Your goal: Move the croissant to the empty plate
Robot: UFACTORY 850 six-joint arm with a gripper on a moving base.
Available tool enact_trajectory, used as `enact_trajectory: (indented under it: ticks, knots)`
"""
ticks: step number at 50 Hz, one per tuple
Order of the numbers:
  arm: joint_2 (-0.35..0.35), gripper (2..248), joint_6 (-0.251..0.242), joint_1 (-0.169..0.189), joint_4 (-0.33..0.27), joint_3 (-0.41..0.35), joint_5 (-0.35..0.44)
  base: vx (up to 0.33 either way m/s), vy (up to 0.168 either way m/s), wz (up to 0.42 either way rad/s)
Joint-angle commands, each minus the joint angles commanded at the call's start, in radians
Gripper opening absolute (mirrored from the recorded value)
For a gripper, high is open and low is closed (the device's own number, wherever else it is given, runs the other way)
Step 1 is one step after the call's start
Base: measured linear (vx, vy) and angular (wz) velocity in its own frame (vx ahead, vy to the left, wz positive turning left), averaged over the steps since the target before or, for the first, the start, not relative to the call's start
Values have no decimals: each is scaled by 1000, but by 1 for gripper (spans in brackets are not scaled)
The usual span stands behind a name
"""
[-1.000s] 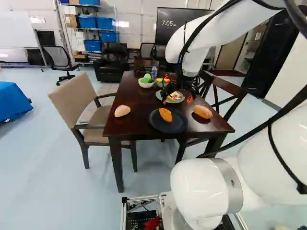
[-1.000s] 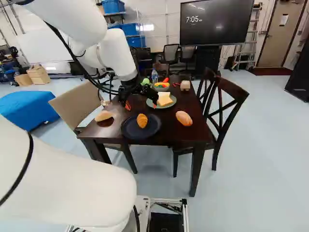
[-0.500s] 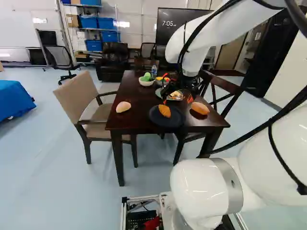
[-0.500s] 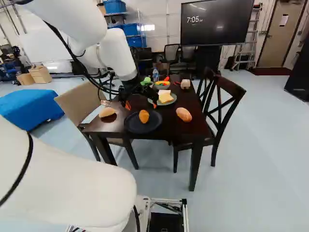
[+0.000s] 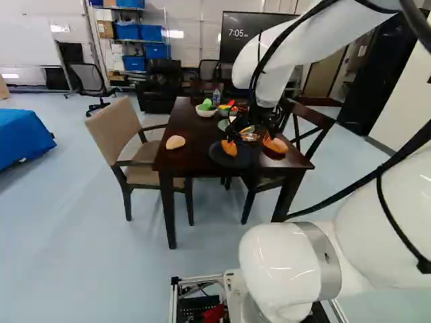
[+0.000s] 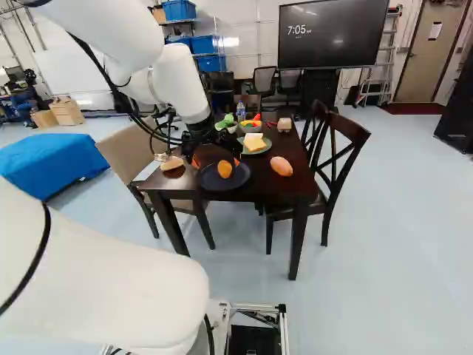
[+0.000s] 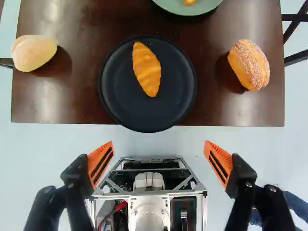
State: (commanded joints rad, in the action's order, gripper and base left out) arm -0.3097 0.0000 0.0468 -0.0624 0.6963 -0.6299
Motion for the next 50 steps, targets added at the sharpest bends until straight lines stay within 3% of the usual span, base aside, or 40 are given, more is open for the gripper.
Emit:
enact_trajectory:
  ticks: [50]
  knots:
    - [0, 247, 0, 0, 0, 0, 0, -147, 0, 14]
